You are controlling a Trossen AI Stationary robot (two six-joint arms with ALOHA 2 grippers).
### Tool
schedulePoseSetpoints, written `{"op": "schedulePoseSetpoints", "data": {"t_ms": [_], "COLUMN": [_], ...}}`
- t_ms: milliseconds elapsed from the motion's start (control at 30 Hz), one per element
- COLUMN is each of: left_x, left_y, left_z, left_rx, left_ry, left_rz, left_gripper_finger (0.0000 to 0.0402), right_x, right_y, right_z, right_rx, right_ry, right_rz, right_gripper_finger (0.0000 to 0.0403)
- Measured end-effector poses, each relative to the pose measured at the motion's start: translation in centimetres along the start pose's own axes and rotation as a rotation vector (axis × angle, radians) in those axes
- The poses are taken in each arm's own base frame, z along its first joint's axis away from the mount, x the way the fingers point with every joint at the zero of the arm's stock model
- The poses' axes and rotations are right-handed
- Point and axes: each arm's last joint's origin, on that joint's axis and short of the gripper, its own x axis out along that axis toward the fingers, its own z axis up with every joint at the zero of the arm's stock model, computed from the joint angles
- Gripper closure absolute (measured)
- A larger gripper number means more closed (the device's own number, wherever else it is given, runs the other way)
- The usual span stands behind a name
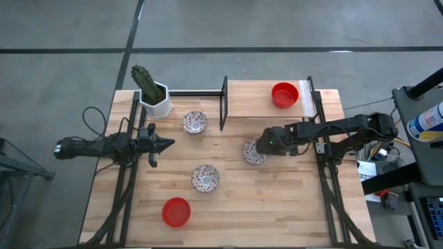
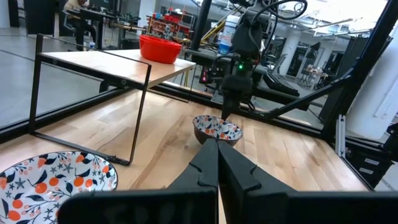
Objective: Pick & Place Mini bowls
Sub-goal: Put the white patterned bowl on the shelf
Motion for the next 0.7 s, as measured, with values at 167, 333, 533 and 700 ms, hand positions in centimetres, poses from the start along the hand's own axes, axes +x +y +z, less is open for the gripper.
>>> {"op": "schedulePoseSetpoints", "data": {"t_ms": [167, 333, 533, 700], "left_x": [0.0, 0.0, 0.0, 0.0], "left_y": [0.0, 0.0, 0.0, 0.0], "left_z": [0.0, 0.0, 0.0, 0.0], "left_rx": [0.0, 0.0, 0.0, 0.0], "left_ry": [0.0, 0.0, 0.0, 0.0], "left_rz": [0.0, 0.0, 0.0, 0.0], "left_gripper_finger": [0.0401, 0.0401, 0.0401, 0.0401], "right_x": [0.1, 0.9, 1.4, 1.6], "right_y": [0.0, -0.6, -0.3, -0.6], "right_z": [0.1, 0.1, 0.1, 0.1], "right_rx": [0.024, 0.055, 0.081, 0.081], "right_ry": [-0.023, -0.036, -0.036, -0.035], "right_rz": [0.015, 0.017, 0.098, 0.087], "right_gripper_finger": [0.0287, 0.0287, 0.0287, 0.03]}}
